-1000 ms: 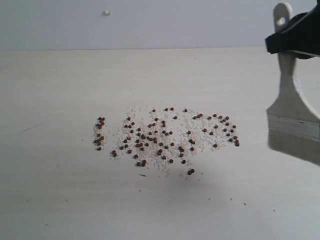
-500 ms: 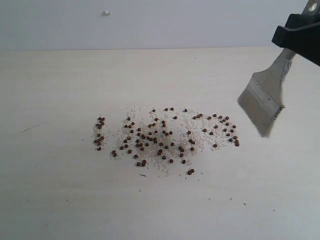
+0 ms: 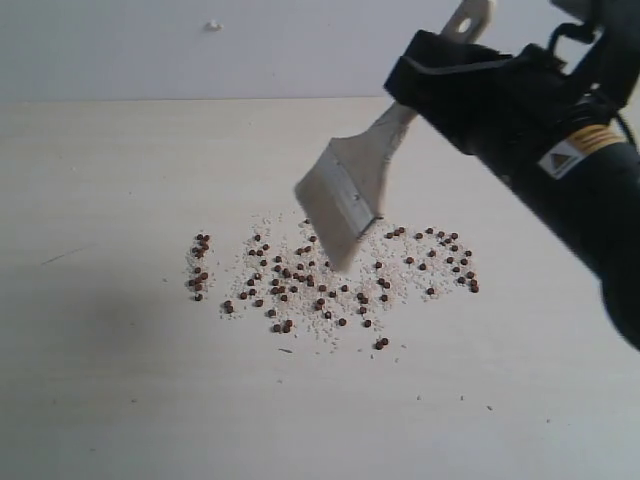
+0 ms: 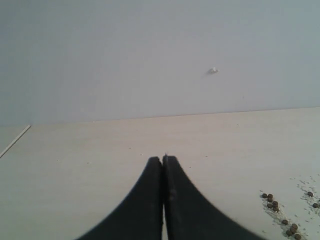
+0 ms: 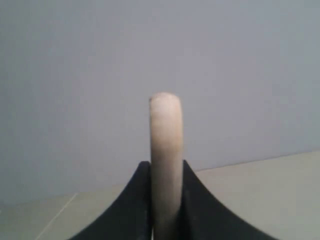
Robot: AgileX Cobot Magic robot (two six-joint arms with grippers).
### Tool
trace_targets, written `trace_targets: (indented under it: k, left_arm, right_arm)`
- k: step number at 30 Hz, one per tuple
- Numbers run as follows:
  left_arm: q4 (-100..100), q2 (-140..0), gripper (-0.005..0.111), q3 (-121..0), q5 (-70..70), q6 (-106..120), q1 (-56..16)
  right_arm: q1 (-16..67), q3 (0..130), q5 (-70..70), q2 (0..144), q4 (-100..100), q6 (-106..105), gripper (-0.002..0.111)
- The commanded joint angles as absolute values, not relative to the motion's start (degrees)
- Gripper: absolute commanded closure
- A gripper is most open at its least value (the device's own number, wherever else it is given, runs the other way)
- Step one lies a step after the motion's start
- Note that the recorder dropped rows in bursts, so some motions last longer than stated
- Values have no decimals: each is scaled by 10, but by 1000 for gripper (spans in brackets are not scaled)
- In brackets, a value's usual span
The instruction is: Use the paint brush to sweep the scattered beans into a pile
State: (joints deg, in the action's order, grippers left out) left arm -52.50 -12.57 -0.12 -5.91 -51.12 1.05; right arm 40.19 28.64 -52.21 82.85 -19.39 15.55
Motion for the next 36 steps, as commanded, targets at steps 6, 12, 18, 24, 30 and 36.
trace_targets:
  k: [6,12,18,24,30,36]
  left_arm:
    - [-523,-123,107,0,-57,-511,12]
    - [-523,-123,107,0,-57,-511,12]
    - [-523,-123,107,0,-57,-511,12]
    - [-523,-123,107,0,-57,-511,12]
    - [-523,-123,107,0,-57,-511,12]
    - [-523,-123,107,0,-57,-511,12]
  right_arm:
    - [541,422,-632,1002,-383,121,108]
    - [583,532,-663,1099,-428,116,108]
    - [616,619,-690,1181,-503,66,108]
    - [619,685,-683,1242,-506,83,108]
    - [619,711,-683,1286,-519,98,108]
    - [619,712,-670,1299,-548,103,108]
